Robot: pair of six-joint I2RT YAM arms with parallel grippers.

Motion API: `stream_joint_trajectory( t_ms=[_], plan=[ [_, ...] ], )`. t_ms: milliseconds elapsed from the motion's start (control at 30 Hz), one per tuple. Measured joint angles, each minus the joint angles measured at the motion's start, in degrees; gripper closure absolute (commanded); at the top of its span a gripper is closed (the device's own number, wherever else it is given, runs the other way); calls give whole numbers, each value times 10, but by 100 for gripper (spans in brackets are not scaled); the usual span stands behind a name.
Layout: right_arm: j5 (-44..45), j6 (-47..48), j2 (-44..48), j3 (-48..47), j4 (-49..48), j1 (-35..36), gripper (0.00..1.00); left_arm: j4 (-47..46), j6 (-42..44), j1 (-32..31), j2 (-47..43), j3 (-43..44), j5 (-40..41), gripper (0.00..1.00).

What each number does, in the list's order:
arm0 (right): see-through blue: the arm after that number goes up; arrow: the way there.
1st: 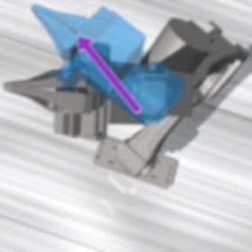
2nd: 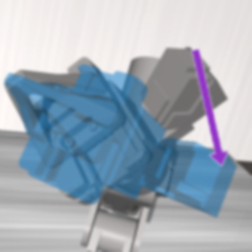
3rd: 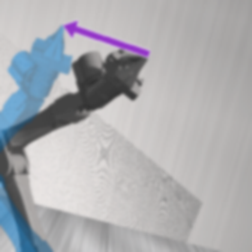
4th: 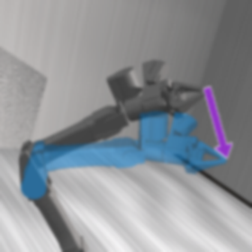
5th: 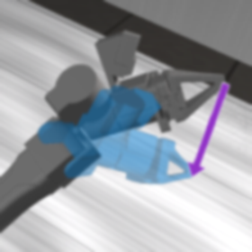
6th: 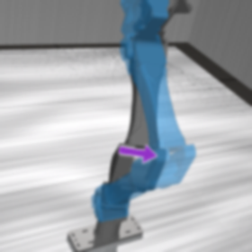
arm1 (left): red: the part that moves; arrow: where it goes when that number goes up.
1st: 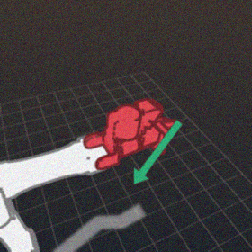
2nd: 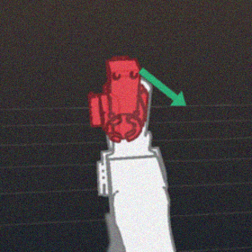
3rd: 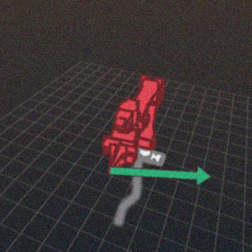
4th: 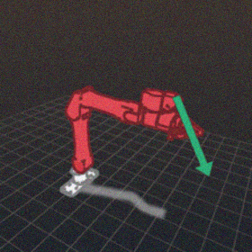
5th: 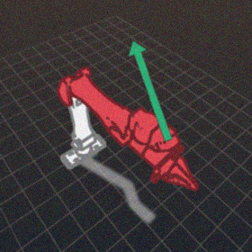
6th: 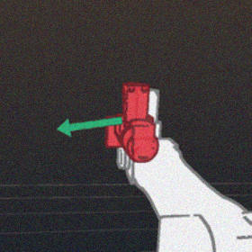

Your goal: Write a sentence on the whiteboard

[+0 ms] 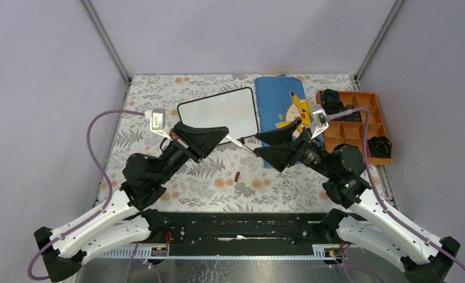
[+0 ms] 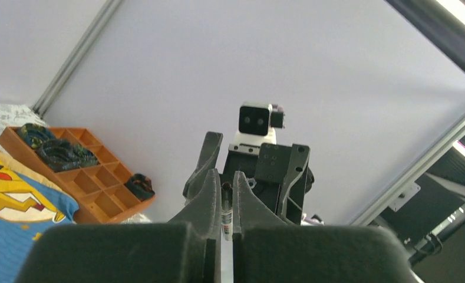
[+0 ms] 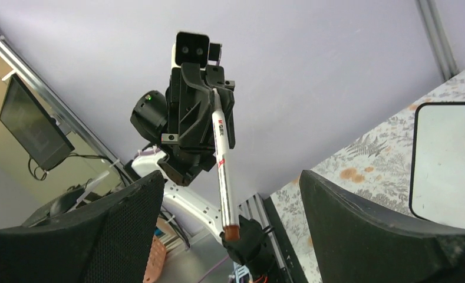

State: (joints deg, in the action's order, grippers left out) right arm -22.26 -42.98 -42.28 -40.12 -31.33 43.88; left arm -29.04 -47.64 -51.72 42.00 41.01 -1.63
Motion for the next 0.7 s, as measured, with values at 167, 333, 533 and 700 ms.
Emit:
stream_joint_trajectory(
  t_ms=[167, 333, 533, 700],
  plan=[
    [26, -9, -2, 3, -30, 0, 11, -24, -19, 0, -3, -7, 42, 100],
    [37, -31, -31, 3, -68, 0, 14, -50, -42, 0, 5, -13, 74, 100],
    [44, -63, -78, 2, -118, 0, 21, -78, -74, 0, 17, -17, 103, 100],
    [42, -89, -112, -5, -161, 0, 32, -101, -104, 0, 20, -30, 131, 100]
  ],
)
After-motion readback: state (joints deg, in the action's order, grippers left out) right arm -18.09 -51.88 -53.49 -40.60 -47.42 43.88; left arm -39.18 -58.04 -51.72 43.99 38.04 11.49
